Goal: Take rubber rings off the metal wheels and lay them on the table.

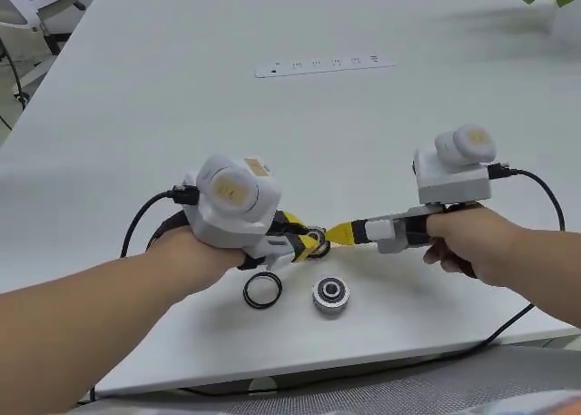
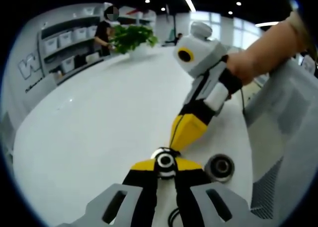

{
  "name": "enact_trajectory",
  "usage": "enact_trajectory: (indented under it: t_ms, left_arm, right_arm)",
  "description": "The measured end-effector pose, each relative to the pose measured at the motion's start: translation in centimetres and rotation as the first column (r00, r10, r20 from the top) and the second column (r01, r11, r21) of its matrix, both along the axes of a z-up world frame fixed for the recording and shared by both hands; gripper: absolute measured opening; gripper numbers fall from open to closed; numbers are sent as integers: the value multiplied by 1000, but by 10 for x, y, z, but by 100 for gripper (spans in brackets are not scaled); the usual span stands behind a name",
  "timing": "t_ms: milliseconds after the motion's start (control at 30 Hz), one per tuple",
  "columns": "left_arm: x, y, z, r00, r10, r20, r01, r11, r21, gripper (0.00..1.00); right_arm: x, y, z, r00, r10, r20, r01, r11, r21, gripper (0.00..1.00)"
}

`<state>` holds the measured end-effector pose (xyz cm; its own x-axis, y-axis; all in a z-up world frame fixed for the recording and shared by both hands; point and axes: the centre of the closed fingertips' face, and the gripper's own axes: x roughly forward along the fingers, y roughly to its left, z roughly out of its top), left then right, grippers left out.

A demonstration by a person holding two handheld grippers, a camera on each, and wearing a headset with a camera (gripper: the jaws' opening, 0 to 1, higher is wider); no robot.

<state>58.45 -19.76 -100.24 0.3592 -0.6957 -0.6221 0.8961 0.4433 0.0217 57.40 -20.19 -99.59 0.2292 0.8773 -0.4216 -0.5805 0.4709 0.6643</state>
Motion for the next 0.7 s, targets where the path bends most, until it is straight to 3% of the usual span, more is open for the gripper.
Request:
enact_trajectory:
  t_ms: [500, 700]
  left_arm:
    - [-2, 0, 0, 1000, -5, 3, 5, 1000, 5, 12]
    - [-2, 0, 0, 1000, -2, 3, 2, 1000, 5, 12]
  right_arm:
    - [-4, 8, 10, 1000, 16, -13, -15, 998, 54, 0]
    - [-12, 15, 13, 998, 53, -19, -51, 996, 73, 0]
